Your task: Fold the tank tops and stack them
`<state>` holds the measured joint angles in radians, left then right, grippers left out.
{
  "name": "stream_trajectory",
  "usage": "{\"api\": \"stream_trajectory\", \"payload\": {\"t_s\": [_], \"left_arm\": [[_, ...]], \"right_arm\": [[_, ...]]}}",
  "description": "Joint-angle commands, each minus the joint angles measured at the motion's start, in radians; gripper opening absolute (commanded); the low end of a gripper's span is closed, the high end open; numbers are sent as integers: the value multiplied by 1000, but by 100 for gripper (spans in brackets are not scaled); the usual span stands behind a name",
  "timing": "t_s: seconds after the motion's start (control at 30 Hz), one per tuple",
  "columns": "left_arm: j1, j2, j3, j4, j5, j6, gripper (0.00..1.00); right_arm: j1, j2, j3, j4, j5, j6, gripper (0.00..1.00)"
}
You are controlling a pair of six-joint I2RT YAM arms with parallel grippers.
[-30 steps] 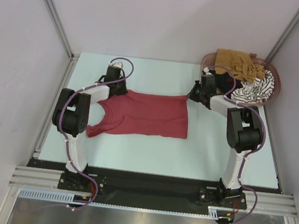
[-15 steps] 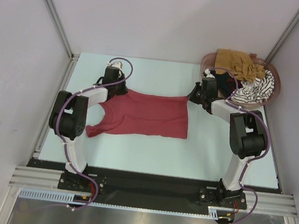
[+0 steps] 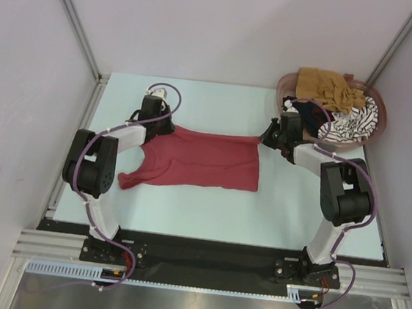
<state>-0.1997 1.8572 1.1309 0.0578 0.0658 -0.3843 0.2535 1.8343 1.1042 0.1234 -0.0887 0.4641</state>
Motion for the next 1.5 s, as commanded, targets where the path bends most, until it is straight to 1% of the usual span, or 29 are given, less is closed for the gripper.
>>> {"api": "stream_trajectory", "payload": {"t_s": [0.0, 0.2, 0.3, 0.4, 0.5, 0.73, 0.93, 1.1, 1.47], "left_arm": [[8, -81, -16, 45, 19, -7, 0], [8, -137, -86, 62, 17, -14, 0], [8, -173, -160, 88, 14, -21, 0], [8, -202, -201, 103, 20, -27, 0], [3, -222, -224, 105, 38, -31, 0], [-9, -266, -283, 57, 6, -57, 0], [-20, -312, -332, 48, 14, -70, 1], [-46, -339, -352, 4, 3, -76, 0], [-53, -388, -414, -1, -21, -91, 0]], "right_arm": [[-2, -75, -41, 48, 0, 13, 0], [-2, -132, -89, 45, -2, 19, 0], [3, -161, -122, 48, -3, 27, 0], [15, -193, -152, 39, -2, 22, 0], [32, -225, -173, 19, 24, 13, 0], [47, -279, -244, 7, 41, 4, 0], [52, -303, -283, -15, 63, 5, 0], [53, -322, -297, -27, 64, 4, 0], [59, -376, -349, -33, 78, 4, 0]]}}
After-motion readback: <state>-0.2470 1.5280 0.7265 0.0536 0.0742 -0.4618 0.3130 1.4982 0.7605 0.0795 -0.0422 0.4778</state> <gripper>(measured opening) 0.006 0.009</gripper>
